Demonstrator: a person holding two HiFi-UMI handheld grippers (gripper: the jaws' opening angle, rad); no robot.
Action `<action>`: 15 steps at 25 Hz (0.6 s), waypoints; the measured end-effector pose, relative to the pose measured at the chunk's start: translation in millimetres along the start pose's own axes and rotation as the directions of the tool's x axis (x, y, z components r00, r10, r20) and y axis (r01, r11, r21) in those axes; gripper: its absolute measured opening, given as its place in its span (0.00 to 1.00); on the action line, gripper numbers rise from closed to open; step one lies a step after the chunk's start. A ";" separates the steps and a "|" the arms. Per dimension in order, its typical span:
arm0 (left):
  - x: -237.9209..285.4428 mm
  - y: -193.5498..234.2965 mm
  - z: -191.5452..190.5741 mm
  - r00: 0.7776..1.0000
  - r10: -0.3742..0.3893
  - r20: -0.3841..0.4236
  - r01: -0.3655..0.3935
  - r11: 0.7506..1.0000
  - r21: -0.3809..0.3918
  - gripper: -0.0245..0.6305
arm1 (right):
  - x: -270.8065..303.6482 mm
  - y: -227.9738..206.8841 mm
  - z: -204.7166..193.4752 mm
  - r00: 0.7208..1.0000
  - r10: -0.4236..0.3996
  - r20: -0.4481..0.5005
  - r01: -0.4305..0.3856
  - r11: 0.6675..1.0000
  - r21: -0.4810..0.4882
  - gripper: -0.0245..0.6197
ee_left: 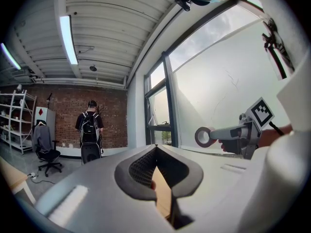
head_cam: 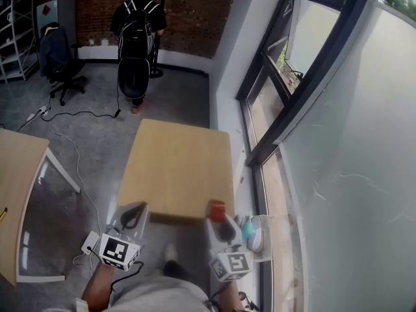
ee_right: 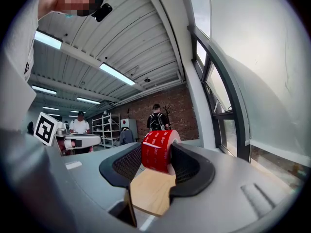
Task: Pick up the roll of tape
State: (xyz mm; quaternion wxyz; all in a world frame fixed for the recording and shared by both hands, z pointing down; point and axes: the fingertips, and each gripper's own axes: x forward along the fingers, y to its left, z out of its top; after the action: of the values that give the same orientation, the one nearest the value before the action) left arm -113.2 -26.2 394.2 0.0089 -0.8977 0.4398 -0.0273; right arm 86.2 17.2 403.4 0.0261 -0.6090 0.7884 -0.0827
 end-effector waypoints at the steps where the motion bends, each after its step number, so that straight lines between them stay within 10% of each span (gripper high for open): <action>1: 0.1 -1.3 1.0 1.000 -0.003 0.001 0.003 1.000 0.001 0.04 | -0.4 0.7 0.3 1.000 0.002 0.002 -0.002 1.000 0.001 0.35; 15: -5.1 -5.0 1.4 1.000 -0.003 0.003 0.003 1.000 0.004 0.04 | -7.9 1.7 -0.1 1.000 0.005 0.016 -0.005 1.000 -0.010 0.35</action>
State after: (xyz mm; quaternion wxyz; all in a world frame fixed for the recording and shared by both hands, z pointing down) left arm -112.3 -19.2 392.8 0.0113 -0.8983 0.4384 -0.0266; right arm 86.6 25.3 402.8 0.0296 -0.6076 0.7902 -0.0738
